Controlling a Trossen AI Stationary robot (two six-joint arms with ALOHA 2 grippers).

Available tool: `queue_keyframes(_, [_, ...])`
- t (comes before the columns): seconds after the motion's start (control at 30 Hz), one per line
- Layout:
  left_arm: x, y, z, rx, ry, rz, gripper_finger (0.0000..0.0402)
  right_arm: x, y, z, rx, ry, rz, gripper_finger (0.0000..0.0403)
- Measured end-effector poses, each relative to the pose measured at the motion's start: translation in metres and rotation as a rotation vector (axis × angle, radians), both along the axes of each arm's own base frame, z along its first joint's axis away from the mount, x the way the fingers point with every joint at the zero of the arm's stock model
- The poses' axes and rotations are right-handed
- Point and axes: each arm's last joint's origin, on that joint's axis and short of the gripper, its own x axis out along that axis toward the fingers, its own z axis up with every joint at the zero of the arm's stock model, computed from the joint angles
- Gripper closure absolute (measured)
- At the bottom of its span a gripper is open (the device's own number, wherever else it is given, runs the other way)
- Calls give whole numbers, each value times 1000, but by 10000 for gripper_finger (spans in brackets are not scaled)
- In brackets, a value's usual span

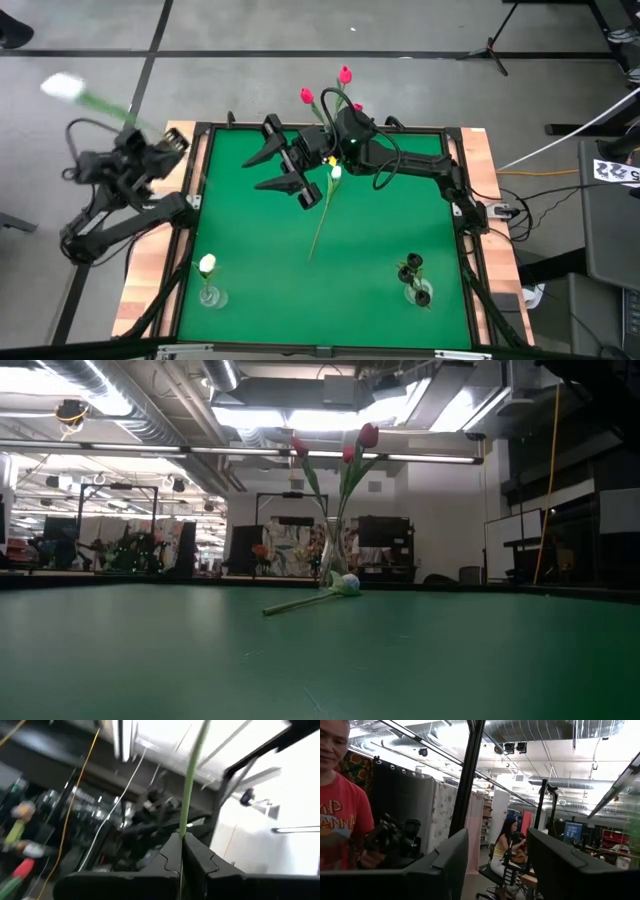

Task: Sort flowers into vase by color
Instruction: Put the bottom white tulip into the bottom left transparent vase

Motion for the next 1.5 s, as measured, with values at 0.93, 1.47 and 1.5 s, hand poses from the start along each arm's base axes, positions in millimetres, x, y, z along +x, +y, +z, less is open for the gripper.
queue_keyframes(0.93, [84,-95,32,36,369,-164,401,-98,-16,81,-150,-24,16,203])
queue_keyframes(1.47, [20,-139,36,35,515,68,401,-92,-18,72,-194,27,-77,203])
queue_keyframes(1.5, [16,-138,37,27,544,112,401,-92,-18,72,-195,25,-81,203])
